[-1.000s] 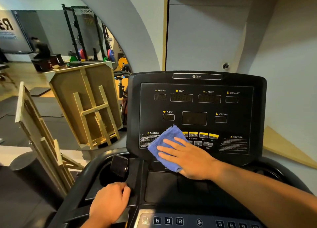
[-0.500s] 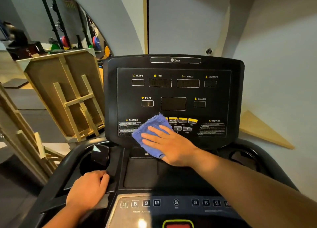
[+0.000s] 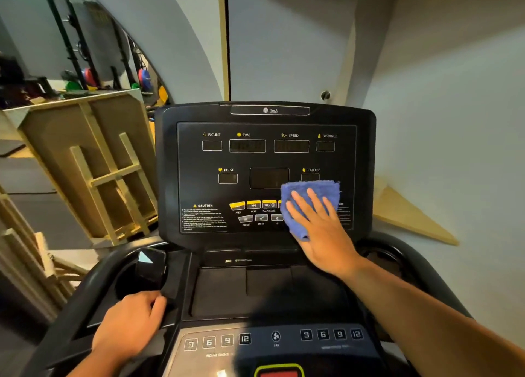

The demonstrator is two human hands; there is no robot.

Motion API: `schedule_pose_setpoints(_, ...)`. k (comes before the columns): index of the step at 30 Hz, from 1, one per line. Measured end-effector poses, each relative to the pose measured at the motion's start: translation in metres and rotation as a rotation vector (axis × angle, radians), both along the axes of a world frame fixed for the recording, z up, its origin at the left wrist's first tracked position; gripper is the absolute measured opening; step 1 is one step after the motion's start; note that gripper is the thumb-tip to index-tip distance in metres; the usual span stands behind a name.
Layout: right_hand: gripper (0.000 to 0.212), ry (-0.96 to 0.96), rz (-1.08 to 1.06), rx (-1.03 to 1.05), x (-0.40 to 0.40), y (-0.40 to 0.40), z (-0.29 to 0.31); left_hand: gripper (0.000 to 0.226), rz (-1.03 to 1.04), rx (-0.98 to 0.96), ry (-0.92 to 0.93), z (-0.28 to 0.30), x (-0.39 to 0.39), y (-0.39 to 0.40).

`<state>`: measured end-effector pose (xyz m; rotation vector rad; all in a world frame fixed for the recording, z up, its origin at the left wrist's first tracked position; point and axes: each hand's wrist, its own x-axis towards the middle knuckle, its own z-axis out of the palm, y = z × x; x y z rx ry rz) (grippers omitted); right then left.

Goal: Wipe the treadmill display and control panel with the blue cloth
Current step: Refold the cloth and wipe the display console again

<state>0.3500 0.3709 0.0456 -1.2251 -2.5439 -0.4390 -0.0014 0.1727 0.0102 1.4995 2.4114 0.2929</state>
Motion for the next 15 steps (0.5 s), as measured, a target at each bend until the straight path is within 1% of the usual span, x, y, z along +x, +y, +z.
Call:
schedule_pose_setpoints(2,0.076,0.053,0.035,0.0,-0.038,-0.002,0.001,0.039,0.011,-0.01,0.006,-0.001,0.0,0.0)
schedule_pose_setpoints(4,0.072,-0.056,0.146,0.004,-0.054,-0.005,-0.002,0.04,-0.002,0.004,0.008,0.002,0.004,-0.001)
schedule_pose_setpoints(5,0.071,-0.134,0.199,0.002,-0.049,-0.005,-0.005,0.041,-0.014,0.011,0.004,0.005,0.005,0.0)
schedule_pose_setpoints(7,0.07,-0.214,0.248,-0.03,-0.019,-0.006,-0.011,0.04,-0.029,0.005,-0.009,0.009,0.007,0.0)
schedule_pose_setpoints(9,0.072,-0.211,0.189,-0.02,0.022,-0.005,-0.02,0.039,-0.021,-0.017,-0.02,0.01,0.006,0.002)
schedule_pose_setpoints(12,0.08,-0.104,0.021,-0.03,0.074,-0.008,-0.031,0.038,-0.007,-0.05,-0.024,0.007,0.002,0.004)
schedule_pose_setpoints(14,0.084,-0.01,-0.055,-0.032,0.082,-0.002,-0.026,0.037,-0.006,-0.061,-0.015,0.008,0.002,0.005)
schedule_pose_setpoints(15,0.082,0.062,-0.09,-0.024,0.077,0.006,-0.017,0.037,-0.006,-0.064,-0.014,0.008,0.002,0.006)
